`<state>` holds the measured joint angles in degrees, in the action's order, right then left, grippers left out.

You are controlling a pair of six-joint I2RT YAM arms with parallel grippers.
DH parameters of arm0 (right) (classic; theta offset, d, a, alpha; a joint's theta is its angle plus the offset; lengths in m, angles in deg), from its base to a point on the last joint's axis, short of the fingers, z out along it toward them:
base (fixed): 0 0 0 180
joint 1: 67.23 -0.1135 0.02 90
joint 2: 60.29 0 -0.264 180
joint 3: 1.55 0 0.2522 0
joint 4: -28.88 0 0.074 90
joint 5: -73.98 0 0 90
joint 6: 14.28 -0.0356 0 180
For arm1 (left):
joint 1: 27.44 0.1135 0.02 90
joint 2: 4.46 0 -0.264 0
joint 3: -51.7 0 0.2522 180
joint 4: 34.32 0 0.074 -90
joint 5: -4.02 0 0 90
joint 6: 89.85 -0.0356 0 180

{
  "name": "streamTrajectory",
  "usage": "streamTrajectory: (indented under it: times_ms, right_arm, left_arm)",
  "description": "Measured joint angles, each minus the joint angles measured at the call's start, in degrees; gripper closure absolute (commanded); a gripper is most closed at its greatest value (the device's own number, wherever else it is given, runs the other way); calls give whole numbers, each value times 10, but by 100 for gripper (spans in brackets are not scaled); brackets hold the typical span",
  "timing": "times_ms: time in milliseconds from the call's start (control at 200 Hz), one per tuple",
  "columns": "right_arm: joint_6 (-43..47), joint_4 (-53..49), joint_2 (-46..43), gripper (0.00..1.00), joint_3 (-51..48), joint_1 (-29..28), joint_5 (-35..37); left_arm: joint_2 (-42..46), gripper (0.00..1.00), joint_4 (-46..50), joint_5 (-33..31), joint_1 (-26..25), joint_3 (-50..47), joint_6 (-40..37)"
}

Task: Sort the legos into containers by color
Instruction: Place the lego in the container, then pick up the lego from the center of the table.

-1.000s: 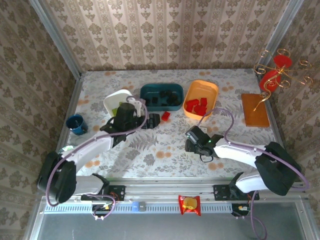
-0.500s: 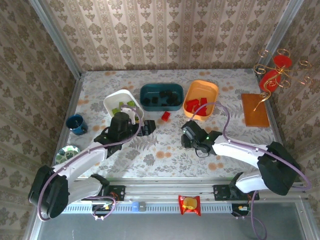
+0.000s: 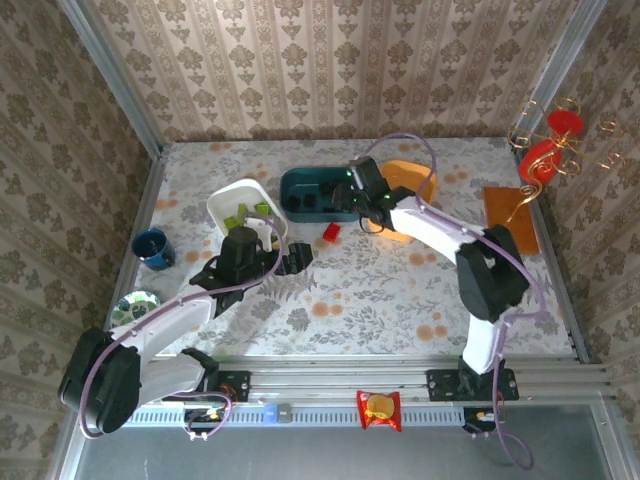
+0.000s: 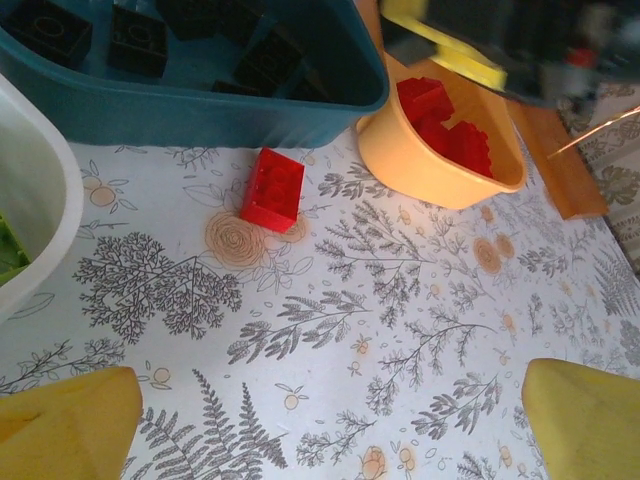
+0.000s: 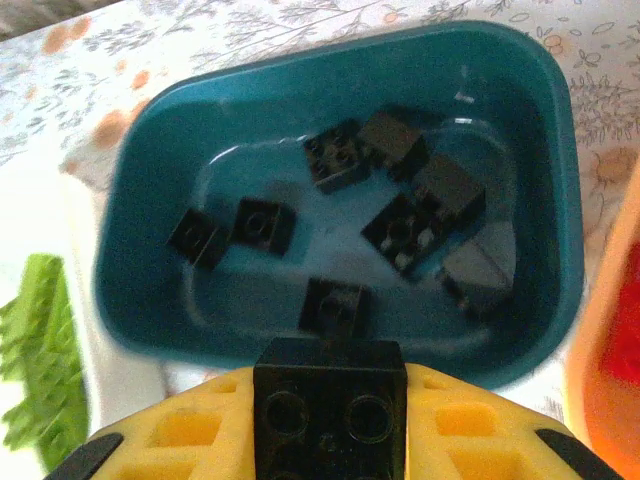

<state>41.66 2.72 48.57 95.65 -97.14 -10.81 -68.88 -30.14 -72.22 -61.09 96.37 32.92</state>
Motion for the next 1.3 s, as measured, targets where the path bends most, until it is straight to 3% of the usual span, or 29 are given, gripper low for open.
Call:
streamTrajectory:
  times_ms: [65,150,225,425,745,995,1300]
  right_arm:
    - [-4,-10,41,62,41,7,-1]
    - [-11,-31,83,38,92,11,-1]
    - [-11,-52,107,31,133,12,-1]
    - [-10,-55,83,29,123,10,-1]
    - [-21,4,-180,27,-155,10,0]
    - [-35,1,-398,25,-323,10,21]
    - [-36,-29,-537,23,-355,10,47]
  left_arm:
    - [0,4,10,0,0,3,-5]
    - [-1,7,25,-3,0,11,-14]
    - [-7,9,42,-9,-1,25,-24]
    - [-63,20,90,-48,-34,87,-66]
    - [-247,32,159,-136,-133,254,-156]
    - [-373,35,191,-214,-143,331,-213]
    - [-452,34,193,-243,-116,372,-234]
